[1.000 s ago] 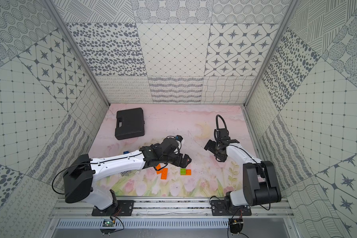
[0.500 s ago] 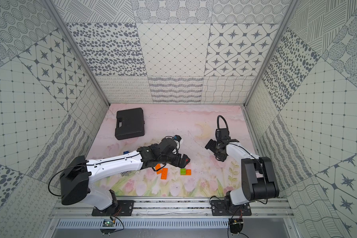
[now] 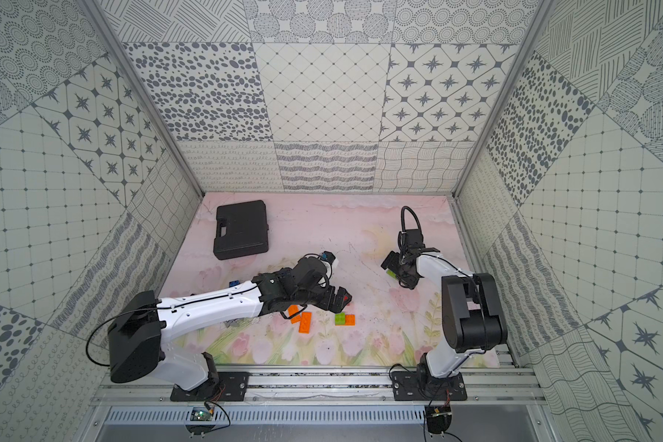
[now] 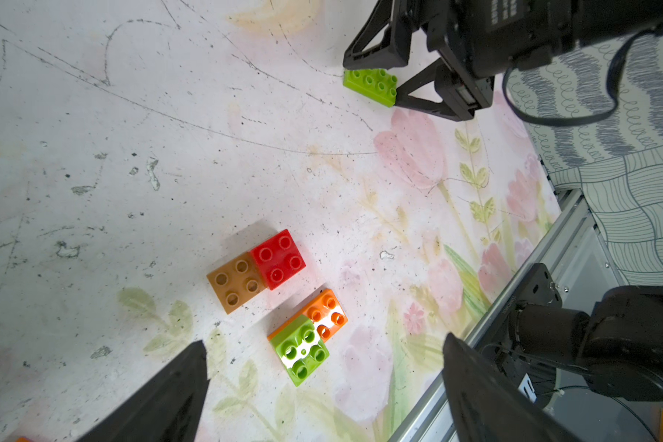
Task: Assemble the number 5 with lego
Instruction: Move the lego brick at the center of the board.
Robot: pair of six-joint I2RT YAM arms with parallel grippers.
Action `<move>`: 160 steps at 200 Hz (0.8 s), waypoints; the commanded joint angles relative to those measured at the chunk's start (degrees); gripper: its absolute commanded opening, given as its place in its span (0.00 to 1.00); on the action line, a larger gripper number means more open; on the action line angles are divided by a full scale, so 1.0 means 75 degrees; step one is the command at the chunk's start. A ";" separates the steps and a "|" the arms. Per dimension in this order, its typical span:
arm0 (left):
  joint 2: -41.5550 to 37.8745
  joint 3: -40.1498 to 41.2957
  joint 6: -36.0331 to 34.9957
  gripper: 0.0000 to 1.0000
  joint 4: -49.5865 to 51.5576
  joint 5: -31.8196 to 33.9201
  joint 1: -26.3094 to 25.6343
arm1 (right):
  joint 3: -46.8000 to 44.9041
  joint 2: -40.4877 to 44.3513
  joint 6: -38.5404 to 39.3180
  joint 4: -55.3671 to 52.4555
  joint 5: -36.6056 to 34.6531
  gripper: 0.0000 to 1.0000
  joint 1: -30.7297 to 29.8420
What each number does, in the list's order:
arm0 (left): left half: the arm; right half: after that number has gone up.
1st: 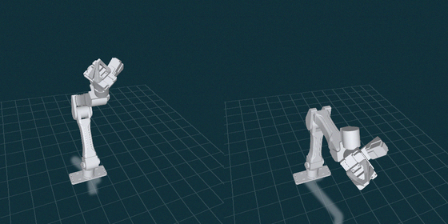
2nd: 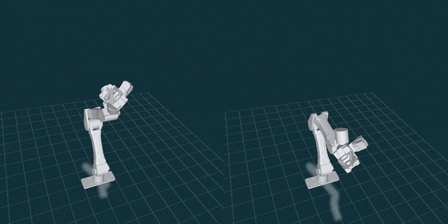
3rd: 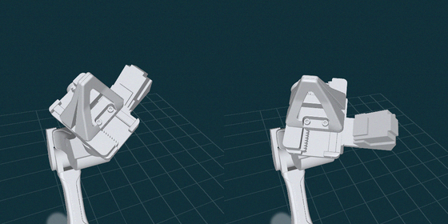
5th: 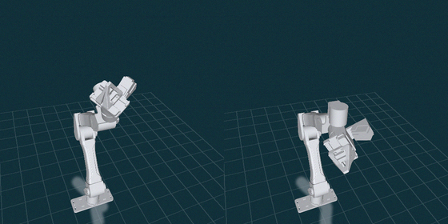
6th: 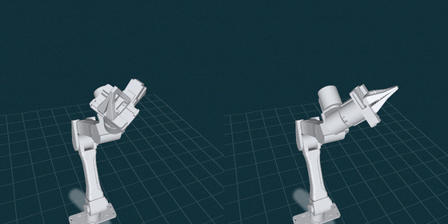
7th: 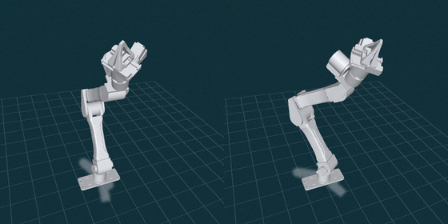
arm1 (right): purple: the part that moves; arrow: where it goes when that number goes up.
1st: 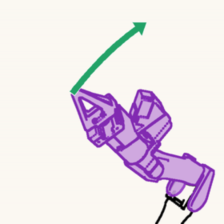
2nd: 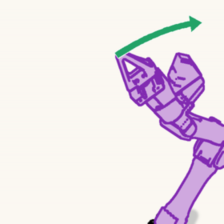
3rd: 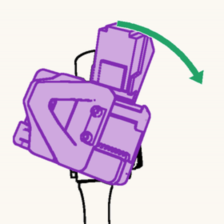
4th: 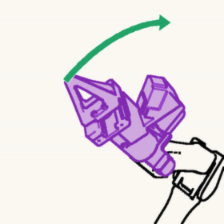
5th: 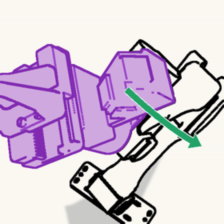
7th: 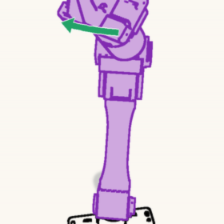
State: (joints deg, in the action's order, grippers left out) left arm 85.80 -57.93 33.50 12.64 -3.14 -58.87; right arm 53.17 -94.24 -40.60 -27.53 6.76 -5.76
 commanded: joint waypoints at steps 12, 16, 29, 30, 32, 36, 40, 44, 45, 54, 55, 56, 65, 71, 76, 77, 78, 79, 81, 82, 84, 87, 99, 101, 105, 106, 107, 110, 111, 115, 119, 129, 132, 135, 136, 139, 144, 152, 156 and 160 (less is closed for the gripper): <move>-0.0108 0.0075 -0.0025 0.99 -0.0045 0.0148 -0.0025 | 0.0659 -0.0951 0.0831 -0.0888 -0.0426 0.83 -0.0101; -0.0117 0.0078 -0.0025 0.99 -0.0027 0.0146 -0.0028 | 0.0758 -0.1031 0.0896 -0.1023 -0.0496 0.83 -0.0132; -0.0145 0.0089 -0.0009 0.99 -0.0017 0.0166 -0.0022 | 0.0940 -0.1171 0.1119 -0.1297 -0.0883 0.83 -0.0292; -0.0144 0.0098 -0.0005 0.99 -0.0019 0.0163 -0.0029 | 0.0957 -0.1182 0.1151 -0.1315 -0.0910 0.83 -0.0313; -0.0149 0.0108 0.0004 0.99 -0.0021 0.0176 -0.0024 | 0.0978 -0.1199 0.1195 -0.1343 -0.0951 0.83 -0.0343; -0.0160 0.0123 0.0010 0.99 -0.0036 0.0186 -0.0031 | 0.1052 -0.1248 0.1279 -0.1411 -0.1020 0.83 -0.0402; -0.0166 0.0147 0.0021 0.99 -0.0054 0.0200 -0.0029 | 0.1121 -0.1304 0.1343 -0.1509 -0.1092 0.83 -0.0464; -0.0178 0.0165 0.0032 0.99 -0.0066 0.0207 -0.0018 | 0.1192 -0.1351 0.1388 -0.1609 -0.1175 0.84 -0.0514; -0.0178 0.0165 0.0033 0.99 -0.0068 0.0207 -0.0022 | 0.1206 -0.1360 0.1397 -0.1629 -0.1197 0.84 -0.0529; -0.0179 0.0183 0.0045 0.99 -0.0101 0.0215 -0.0023 | 0.1323 -0.1441 0.1559 -0.1758 -0.1388 0.86 -0.0659; -0.0179 0.0186 0.0045 0.99 -0.0102 0.0217 -0.0024 | 0.1330 -0.1446 0.1576 -0.1768 -0.1409 0.86 -0.0672; -0.0178 0.0182 0.0045 0.99 -0.0097 0.0218 -0.0025 | 0.1339 -0.1460 0.1590 -0.1774 -0.1425 0.86 -0.0684; -0.0167 0.0178 0.0046 0.99 -0.0096 0.0196 -0.0031 | 0.1453 -0.1561 0.1710 -0.1873 -0.1584 0.87 -0.0763; -0.0166 0.0159 0.0043 0.99 -0.0090 0.0185 -0.0026 | 0.1525 -0.1630 0.1789 -0.1949 -0.1612 0.87 -0.0779; -0.0155 0.0156 0.0046 0.99 -0.0077 0.0184 -0.0021 | 0.1573 -0.1688 0.1832 -0.1985 -0.1607 0.87 -0.0779; -0.0155 0.0161 0.0040 0.99 -0.0073 0.0184 -0.0035 | 0.1578 -0.1698 0.1841 -0.1993 -0.1612 0.88 -0.0779; -0.0155 0.0157 0.0043 0.99 -0.0077 0.0184 -0.0024 | 0.1586 -0.1715 0.1852 -0.2003 -0.1620 0.88 -0.0779; -0.0161 0.0156 0.0044 0.99 -0.0079 0.0184 -0.0019 | 0.1590 -0.1724 0.1857 -0.2008 -0.1636 0.88 -0.0779; -0.0162 0.0148 0.0048 0.99 -0.0071 0.0184 -0.0024 | 0.1602 -0.1742 0.1870 -0.2015 -0.1648 0.87 -0.0779; -0.0158 0.0145 0.0053 0.99 -0.0076 0.0184 -0.0025 | 0.1610 -0.1754 0.1878 -0.2026 -0.1656 0.87 -0.0779; -0.0164 0.0161 0.0056 0.99 -0.0073 0.0184 -0.0025 | 0.1622 -0.1758 0.1899 -0.2034 -0.1662 0.86 -0.0779; -0.0166 0.0158 0.0054 0.99 -0.0063 0.0184 -0.0039 | 0.1638 -0.1776 0.1917 -0.2041 -0.1655 0.85 -0.0779; -0.0184 0.0165 0.0057 0.99 -0.0058 0.0184 -0.0021 | 0.1731 -0.1827 0.1964 -0.2106 -0.1645 0.85 -0.0779; -0.0183 0.0160 0.0054 0.99 -0.0048 0.0184 -0.0021 | 0.1740 -0.1841 0.1967 -0.2130 -0.1650 0.85 -0.0779; -0.0195 0.0162 0.0057 0.99 -0.0048 0.0193 -0.0025 | 0.1766 -0.1838 0.1959 -0.2197 -0.1677 0.85 -0.0779; -0.0198 0.0158 0.0057 0.99 -0.0041 0.0194 -0.0025 | 0.1768 -0.1843 0.1963 -0.2199 -0.1676 0.85 -0.0779; -0.0194 0.0162 0.0057 0.99 -0.0037 0.0201 -0.0025 | 0.1775 -0.1840 0.1960 -0.2206 -0.1676 0.85 -0.0779; -0.0201 0.0167 0.0057 0.99 -0.0027 0.0206 -0.0030 | 0.1775 -0.1836 0.1964 -0.2211 -0.1674 0.85 -0.0779; -0.0207 0.0166 0.0057 0.99 -0.0024 0.0207 -0.0028 | 0.1773 -0.1831 0.1972 -0.2212 -0.1663 0.85 -0.0785; -0.0233 0.0172 0.0057 0.99 -0.0030 0.0220 -0.0026 | 0.1761 -0.1817 0.1994 -0.2203 -0.1635 0.85 -0.0779; -0.0237 0.0185 0.0057 0.99 -0.0022 0.0230 -0.0023 | 0.1740 -0.1801 0.2019 -0.2166 -0.1608 0.84 -0.0779; -0.0269 0.0217 0.0057 0.99 -0.0044 0.0254 -0.0030 | 0.1740 -0.1838 0.2054 -0.2137 -0.1629 0.83 -0.0779; -0.0263 0.0213 0.0057 0.99 -0.0054 0.0266 -0.0026 | 0.1755 -0.1864 0.2061 -0.2179 -0.1639 0.82 -0.0779; -0.0265 0.0213 0.0065 0.99 -0.0054 0.0269 -0.0033 | 0.1779 -0.1898 0.2069 -0.2213 -0.1643 0.82 -0.0779; -0.0274 0.0213 0.0067 0.99 -0.0049 0.0267 -0.0029 | 0.1780 -0.1909 0.2071 -0.2218 -0.1636 0.82 -0.0779; -0.0281 0.0213 0.0069 0.99 -0.0052 0.0266 -0.0020 | 0.1792 -0.1918 0.2083 -0.2239 -0.1629 0.81 -0.0779; -0.0272 0.0213 0.0069 0.99 -0.0038 0.0269 -0.0024 | 0.1782 -0.1950 0.2113 -0.2219 -0.1559 0.80 -0.0782; -0.0274 0.0216 0.0078 0.99 -0.0022 0.0272 -0.0028 | 0.1774 -0.1958 0.2120 -0.2209 -0.1506 0.78 -0.0779; -0.0283 0.0226 0.0089 0.99 -0.0023 0.0271 -0.0037 | 0.1763 -0.1953 0.2120 -0.2184 -0.1495 0.77 -0.0779; -0.0285 0.0230 0.0094 0.99 -0.0026 0.0272 -0.0025 | 0.1754 -0.1934 0.2120 -0.2173 -0.1480 0.75 -0.0779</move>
State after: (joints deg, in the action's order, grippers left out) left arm 84.44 -56.47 33.95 12.64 -2.17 -58.87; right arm 67.42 -105.71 -26.11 -41.56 -5.19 -11.77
